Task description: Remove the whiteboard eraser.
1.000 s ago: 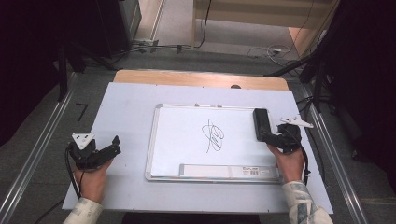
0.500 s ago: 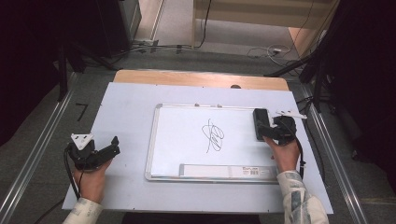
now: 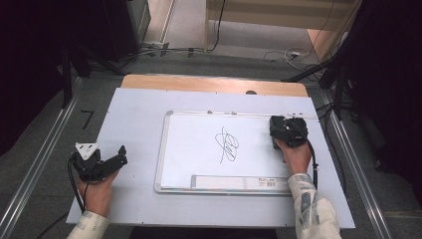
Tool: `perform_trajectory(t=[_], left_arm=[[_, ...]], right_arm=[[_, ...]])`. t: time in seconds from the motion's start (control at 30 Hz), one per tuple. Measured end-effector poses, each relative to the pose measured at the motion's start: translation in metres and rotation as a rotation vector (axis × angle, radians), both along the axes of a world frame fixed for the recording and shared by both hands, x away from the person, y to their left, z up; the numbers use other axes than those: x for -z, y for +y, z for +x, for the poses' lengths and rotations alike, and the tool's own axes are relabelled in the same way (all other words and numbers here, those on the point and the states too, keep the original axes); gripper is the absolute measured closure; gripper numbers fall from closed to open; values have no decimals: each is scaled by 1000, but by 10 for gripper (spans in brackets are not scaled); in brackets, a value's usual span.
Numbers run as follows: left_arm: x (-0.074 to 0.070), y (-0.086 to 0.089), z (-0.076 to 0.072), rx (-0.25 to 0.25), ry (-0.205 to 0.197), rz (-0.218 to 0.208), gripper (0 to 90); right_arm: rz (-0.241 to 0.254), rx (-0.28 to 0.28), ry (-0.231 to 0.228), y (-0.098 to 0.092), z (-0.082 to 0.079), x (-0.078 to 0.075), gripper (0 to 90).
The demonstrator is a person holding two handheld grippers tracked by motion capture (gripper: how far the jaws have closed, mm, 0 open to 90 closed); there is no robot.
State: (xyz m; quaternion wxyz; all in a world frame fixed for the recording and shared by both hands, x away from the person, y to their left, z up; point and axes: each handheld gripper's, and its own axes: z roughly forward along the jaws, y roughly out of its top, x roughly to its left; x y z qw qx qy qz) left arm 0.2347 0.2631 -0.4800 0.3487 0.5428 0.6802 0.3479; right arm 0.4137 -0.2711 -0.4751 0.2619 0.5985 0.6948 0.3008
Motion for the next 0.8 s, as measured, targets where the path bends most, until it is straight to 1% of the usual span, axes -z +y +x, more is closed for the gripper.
perform_trajectory(t=[0.13,0.23,0.43,0.53,0.57,0.63,0.7,0.8], left_arm=[[0,0,0,1,0,1,63],[0,0,0,-1,2,0,63],[1,0,0,-4,2,0,63],[1,0,0,-4,3,0,63],[1,0,0,-3,2,0,63],[1,0,1,-4,1,-2,63],[1,1,0,-4,3,-1,63],[0,1,0,-4,2,-2,63]], right_arm=[[-10,2,4,3,6,0,206],[-19,6,13,5,11,1,231],[-10,20,38,7,16,9,262],[20,29,56,5,19,12,273],[26,27,57,6,19,12,292],[14,27,56,7,19,12,317],[16,32,55,7,19,12,356],[23,32,53,7,19,11,372]])
